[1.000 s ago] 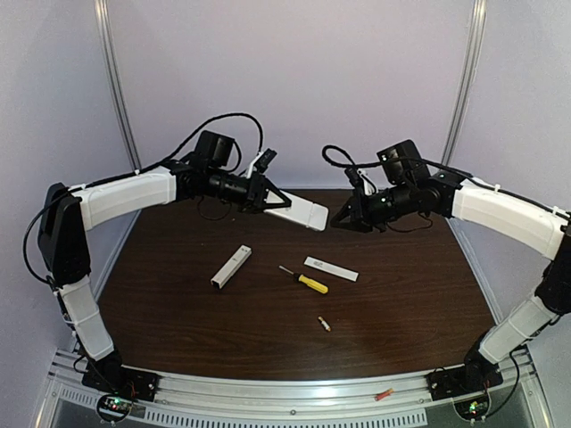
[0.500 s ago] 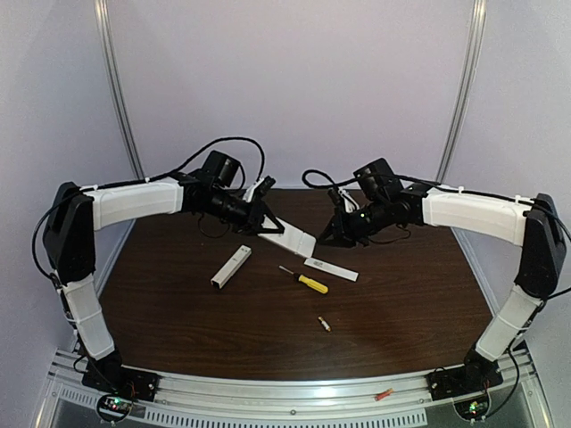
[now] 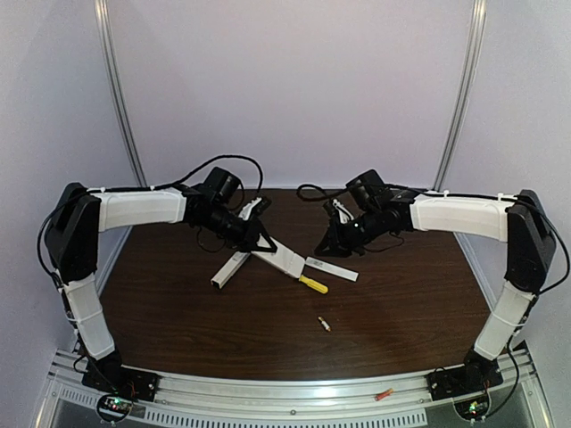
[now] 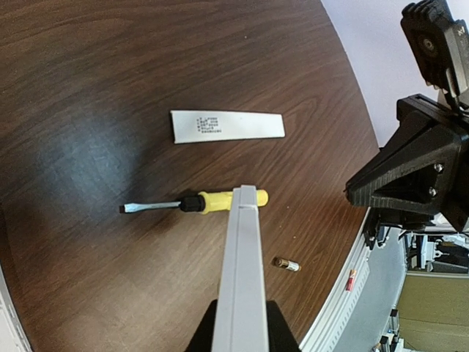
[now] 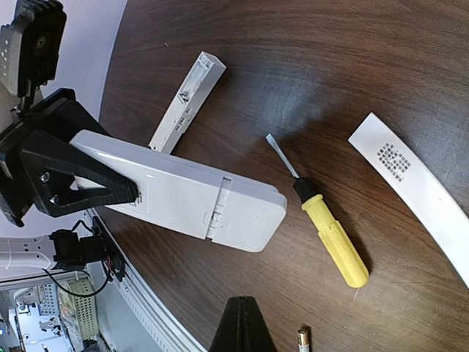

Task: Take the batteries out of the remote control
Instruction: Remove the battery cover from the remote control.

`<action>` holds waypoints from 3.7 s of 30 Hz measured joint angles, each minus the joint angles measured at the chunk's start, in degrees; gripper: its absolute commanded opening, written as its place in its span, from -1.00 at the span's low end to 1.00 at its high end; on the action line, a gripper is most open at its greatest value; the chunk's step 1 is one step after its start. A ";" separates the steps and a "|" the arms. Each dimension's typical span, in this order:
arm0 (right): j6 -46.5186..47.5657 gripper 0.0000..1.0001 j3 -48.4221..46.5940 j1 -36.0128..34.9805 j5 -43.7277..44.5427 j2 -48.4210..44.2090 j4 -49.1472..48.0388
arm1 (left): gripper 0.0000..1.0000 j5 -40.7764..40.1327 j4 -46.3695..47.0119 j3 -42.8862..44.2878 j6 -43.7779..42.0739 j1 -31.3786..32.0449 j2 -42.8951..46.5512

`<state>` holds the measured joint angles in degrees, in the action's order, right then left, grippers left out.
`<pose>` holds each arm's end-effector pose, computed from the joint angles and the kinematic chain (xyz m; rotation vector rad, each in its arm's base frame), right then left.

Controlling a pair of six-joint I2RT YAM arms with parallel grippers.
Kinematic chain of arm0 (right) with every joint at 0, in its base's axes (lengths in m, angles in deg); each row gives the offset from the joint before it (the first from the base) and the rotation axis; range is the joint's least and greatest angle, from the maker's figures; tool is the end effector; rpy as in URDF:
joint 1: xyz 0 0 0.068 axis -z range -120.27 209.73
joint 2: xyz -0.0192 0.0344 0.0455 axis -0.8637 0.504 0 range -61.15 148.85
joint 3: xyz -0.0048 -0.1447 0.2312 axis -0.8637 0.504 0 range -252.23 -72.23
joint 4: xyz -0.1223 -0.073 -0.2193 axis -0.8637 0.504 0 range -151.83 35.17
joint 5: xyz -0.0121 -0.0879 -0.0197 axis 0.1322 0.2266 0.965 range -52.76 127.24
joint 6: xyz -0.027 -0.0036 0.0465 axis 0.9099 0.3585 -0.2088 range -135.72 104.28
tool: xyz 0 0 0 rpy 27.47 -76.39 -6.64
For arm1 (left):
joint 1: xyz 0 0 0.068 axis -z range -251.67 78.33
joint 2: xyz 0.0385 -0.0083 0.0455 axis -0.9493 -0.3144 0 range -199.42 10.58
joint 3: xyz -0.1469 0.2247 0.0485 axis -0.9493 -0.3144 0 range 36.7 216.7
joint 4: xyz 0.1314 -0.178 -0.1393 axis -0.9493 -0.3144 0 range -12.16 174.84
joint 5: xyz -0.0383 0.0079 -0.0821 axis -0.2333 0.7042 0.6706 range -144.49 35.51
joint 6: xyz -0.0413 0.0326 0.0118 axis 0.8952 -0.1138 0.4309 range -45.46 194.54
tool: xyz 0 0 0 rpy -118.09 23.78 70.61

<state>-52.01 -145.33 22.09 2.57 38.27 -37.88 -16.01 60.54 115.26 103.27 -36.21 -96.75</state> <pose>0.2849 0.2454 0.2397 -0.3324 2.6647 1.2454 0.3159 -0.2521 0.2187 0.4669 2.6441 -1.2619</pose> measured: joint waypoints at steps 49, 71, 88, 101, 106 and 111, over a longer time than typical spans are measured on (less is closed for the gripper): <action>-6.91 -0.13 2.23 -2.99 -5.64 10.54 -13.70 | -1.00 5.38 1.46 -3.65 1.84 -0.46 -0.26; -5.44 -0.53 3.10 -2.80 -2.84 10.51 -10.03 | -1.00 4.22 1.73 -3.69 3.13 -0.74 -0.20; -7.08 0.16 5.27 -2.91 -5.62 6.54 -13.97 | -1.00 4.24 2.34 -4.20 3.15 -0.74 0.70; -8.96 -0.04 4.07 -2.99 -5.66 9.16 -16.06 | -1.00 5.33 3.45 -4.24 4.00 -0.74 1.05; -8.87 -0.13 4.11 -2.99 -5.81 9.38 -16.39 | -1.00 5.14 3.63 -5.20 4.42 -0.74 1.92; -8.90 -0.13 4.92 -3.19 -5.84 9.40 -17.57 | -1.00 5.09 4.17 -6.10 5.62 -0.74 2.29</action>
<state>-60.90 -140.42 18.89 -3.27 47.67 -55.45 -10.92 64.72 109.16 108.89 -36.95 -94.45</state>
